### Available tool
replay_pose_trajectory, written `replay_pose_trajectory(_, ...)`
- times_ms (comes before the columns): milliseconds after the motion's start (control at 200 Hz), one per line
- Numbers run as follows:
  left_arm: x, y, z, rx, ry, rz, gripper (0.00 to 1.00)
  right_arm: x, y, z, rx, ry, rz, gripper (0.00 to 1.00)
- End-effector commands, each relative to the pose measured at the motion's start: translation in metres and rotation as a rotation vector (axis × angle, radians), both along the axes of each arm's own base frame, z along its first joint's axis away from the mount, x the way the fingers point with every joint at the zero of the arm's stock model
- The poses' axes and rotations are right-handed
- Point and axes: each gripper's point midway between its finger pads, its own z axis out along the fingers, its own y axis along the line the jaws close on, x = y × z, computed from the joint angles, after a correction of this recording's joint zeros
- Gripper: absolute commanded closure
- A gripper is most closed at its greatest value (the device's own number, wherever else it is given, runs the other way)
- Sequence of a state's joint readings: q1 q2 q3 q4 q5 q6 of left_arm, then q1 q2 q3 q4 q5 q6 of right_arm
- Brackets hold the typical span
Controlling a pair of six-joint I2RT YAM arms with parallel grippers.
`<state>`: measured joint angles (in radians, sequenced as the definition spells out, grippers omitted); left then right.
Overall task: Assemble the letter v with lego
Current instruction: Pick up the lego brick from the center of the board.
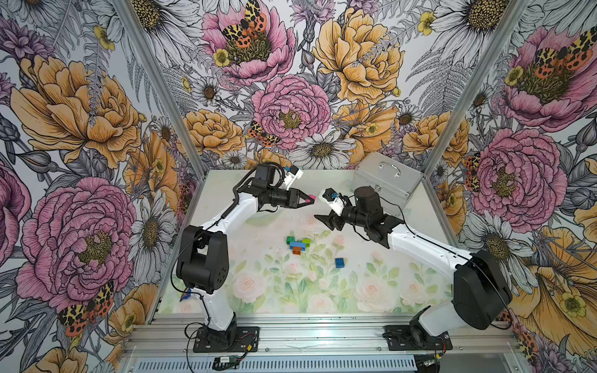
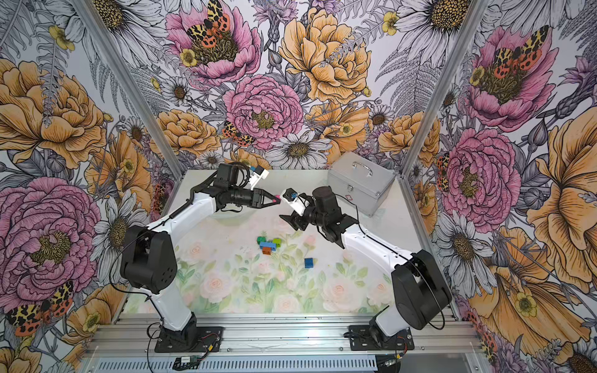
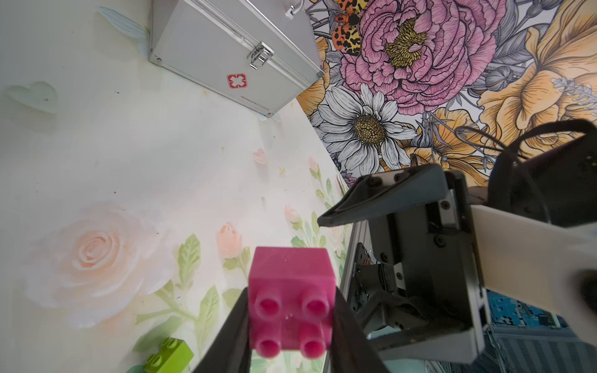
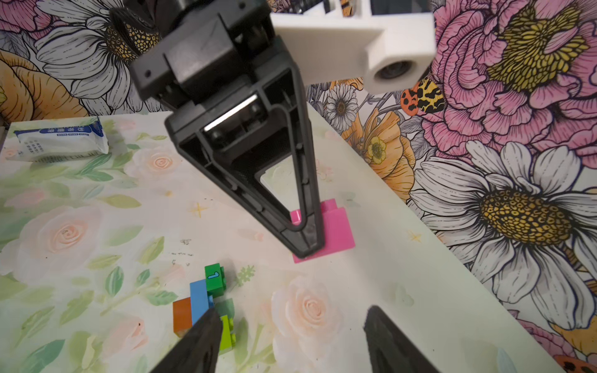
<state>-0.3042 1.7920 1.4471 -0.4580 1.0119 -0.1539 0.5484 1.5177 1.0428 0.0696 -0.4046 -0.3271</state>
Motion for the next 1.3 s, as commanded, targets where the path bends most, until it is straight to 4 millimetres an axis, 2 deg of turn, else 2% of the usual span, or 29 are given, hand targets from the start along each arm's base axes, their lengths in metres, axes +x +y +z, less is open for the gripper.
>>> replay_pose_trajectory(0,-0.014,-0.005,0.024,-0.069,-0.066,-0.074,0.8,0.011,0.004,0.019,-0.012,-0.142,0.03,0.3)
replay_pose_trajectory(135,-0.019,-0.008,0.028,-0.088,-0.051,-0.093,0.8,0.015,0.0,0.022,-0.045,-0.183,0.039,0.31)
replay_pose_trajectory(300,-0.02,-0.011,0.022,-0.086,-0.029,-0.097,0.78,0.022,0.001,0.026,-0.051,-0.204,0.03,0.42)
replay_pose_trajectory(615,-0.019,-0.014,0.016,-0.089,0.005,-0.104,0.77,0.029,0.01,0.023,-0.074,-0.209,0.05,0.43)
replay_pose_trajectory(745,-0.018,-0.015,0.014,-0.088,0.015,-0.103,0.77,0.03,0.018,0.02,-0.074,-0.207,0.066,0.54)
replay_pose_trajectory(1006,-0.016,-0.016,0.008,-0.084,0.036,-0.099,0.77,0.029,0.028,0.02,-0.077,-0.217,0.082,0.54)
replay_pose_trajectory(1121,-0.015,-0.016,0.01,-0.084,0.034,-0.097,0.77,0.03,0.029,0.019,-0.078,-0.213,0.078,0.65)
replay_pose_trajectory(1126,-0.013,-0.017,0.002,-0.079,0.052,-0.096,0.77,0.03,0.029,0.018,-0.078,-0.211,0.078,0.65)
replay_pose_trajectory(1141,-0.012,-0.017,-0.004,-0.075,0.065,-0.095,0.77,0.03,0.029,0.018,-0.077,-0.21,0.077,0.66)
replay_pose_trajectory(1261,-0.007,-0.016,-0.008,-0.065,0.073,-0.079,0.74,0.028,0.028,0.014,-0.079,-0.196,0.073,0.7)
replay_pose_trajectory(1296,-0.005,-0.014,-0.01,-0.058,0.078,-0.068,0.66,0.028,0.028,0.013,-0.079,-0.189,0.068,0.73)
